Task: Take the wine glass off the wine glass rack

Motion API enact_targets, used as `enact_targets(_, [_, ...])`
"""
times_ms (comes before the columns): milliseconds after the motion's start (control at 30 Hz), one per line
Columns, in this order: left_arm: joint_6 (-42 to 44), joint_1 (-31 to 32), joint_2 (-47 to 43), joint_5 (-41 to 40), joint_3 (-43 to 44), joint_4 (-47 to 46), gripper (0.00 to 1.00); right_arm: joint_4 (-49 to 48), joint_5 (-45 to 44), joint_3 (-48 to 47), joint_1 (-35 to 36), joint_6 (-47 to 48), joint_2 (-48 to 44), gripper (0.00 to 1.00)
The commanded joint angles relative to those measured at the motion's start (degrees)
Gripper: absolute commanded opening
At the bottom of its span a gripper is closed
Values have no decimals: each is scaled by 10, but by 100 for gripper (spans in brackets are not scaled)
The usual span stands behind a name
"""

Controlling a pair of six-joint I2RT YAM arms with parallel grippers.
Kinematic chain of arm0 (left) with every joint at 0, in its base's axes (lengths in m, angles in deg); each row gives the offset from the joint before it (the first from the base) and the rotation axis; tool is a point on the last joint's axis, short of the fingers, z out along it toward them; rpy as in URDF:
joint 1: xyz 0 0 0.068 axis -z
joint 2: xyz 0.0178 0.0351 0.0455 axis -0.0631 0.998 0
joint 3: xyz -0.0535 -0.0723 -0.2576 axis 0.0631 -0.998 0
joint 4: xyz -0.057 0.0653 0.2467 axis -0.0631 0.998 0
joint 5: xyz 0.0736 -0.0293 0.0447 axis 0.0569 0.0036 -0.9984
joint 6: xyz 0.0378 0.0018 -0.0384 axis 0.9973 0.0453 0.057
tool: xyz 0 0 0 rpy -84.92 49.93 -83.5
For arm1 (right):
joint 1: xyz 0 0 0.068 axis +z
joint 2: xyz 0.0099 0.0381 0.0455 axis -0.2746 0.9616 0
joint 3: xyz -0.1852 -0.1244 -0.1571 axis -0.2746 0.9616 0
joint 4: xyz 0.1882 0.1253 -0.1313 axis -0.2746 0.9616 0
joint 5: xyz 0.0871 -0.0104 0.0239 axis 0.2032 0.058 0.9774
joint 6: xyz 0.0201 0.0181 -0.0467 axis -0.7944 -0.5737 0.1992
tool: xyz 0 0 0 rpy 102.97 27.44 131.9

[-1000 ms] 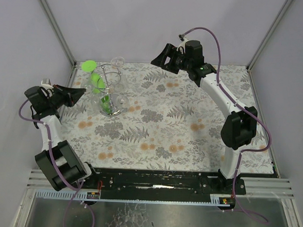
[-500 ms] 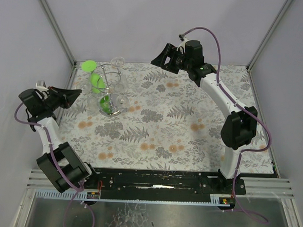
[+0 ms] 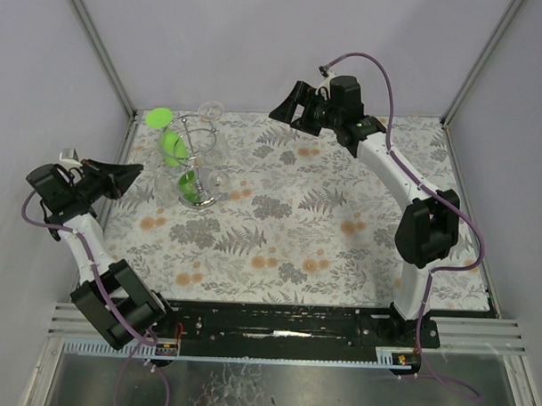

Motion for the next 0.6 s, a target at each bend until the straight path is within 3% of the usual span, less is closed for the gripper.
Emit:
enact_targets(0, [21, -22, -11, 34, 23, 21, 0, -23, 15, -3, -3, 6, -37, 100])
enact_targets(233, [83, -71, -2, 66, 49, 103, 0, -18, 14, -11, -3, 8, -29, 99])
enact_targets(567, [262, -101, 12, 105, 150, 286, 0, -11, 20, -21, -3, 9, -15, 99])
